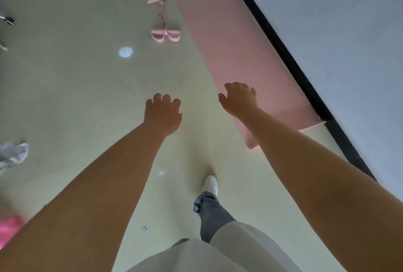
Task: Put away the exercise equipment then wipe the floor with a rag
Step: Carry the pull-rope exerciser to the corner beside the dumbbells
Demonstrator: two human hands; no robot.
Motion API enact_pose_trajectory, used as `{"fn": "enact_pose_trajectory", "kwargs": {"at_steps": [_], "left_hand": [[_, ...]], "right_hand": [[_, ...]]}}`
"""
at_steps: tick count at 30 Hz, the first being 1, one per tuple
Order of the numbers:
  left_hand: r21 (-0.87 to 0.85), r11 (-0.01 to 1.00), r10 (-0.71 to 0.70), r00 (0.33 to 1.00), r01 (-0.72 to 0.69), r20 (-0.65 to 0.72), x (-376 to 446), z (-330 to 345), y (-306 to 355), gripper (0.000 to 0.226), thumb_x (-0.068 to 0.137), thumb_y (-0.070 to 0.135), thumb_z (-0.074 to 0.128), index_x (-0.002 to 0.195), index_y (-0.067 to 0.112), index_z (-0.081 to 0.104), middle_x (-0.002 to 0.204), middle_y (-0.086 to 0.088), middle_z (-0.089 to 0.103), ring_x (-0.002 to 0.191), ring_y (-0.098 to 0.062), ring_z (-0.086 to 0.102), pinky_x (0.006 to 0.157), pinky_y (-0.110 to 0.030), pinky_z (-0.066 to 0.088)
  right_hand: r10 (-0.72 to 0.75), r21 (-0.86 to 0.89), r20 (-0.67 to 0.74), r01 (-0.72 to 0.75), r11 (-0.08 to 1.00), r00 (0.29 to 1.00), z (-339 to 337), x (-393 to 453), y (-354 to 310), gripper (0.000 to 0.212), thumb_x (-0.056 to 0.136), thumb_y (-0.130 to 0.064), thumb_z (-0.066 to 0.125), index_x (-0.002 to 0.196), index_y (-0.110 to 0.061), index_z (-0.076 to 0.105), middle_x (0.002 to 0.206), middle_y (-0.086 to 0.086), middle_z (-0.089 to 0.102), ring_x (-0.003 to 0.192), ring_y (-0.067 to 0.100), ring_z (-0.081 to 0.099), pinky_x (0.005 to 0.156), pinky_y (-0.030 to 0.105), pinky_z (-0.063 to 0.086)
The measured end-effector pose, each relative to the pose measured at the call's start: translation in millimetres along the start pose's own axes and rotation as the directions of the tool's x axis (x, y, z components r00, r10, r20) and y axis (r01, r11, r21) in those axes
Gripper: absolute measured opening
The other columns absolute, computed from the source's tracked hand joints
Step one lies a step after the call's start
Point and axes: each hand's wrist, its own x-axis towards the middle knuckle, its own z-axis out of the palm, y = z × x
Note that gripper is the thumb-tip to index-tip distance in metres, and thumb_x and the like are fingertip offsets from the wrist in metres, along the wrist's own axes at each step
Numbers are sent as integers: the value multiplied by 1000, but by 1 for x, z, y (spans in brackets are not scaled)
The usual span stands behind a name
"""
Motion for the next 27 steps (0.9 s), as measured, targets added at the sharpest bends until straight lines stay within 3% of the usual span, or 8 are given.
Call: {"fn": "enact_pose_trajectory", "kwargs": {"at_steps": [11,20,27], "left_hand": [[-24,990,-142,990,142,11,202,-63,-177,45,99,36,36,138,14,37,145,-11,37,137,-30,28,107,-39,31],[64,996,-60,996,64,-72,416,-149,-345,44,98,34,38,137,13,38,143,-11,38,136,-29,29,107,-39,30],[73,997,36,999,-35,-9,594,-187,-385,42,98,34,38,135,14,40,141,-11,40,135,-29,31,105,-40,32]], "right_hand": [[-201,-77,30,202,976,979,-79,257,-154,44,97,-34,37,133,-11,45,137,11,48,131,28,39,110,43,26],[-189,-22,-37,188,982,981,-144,473,-283,43,96,-34,40,134,-13,44,137,9,49,129,25,41,109,42,28],[-131,-4,-10,131,991,991,-182,627,-298,44,97,-35,39,135,-12,42,139,8,47,133,25,38,112,42,25]]}}
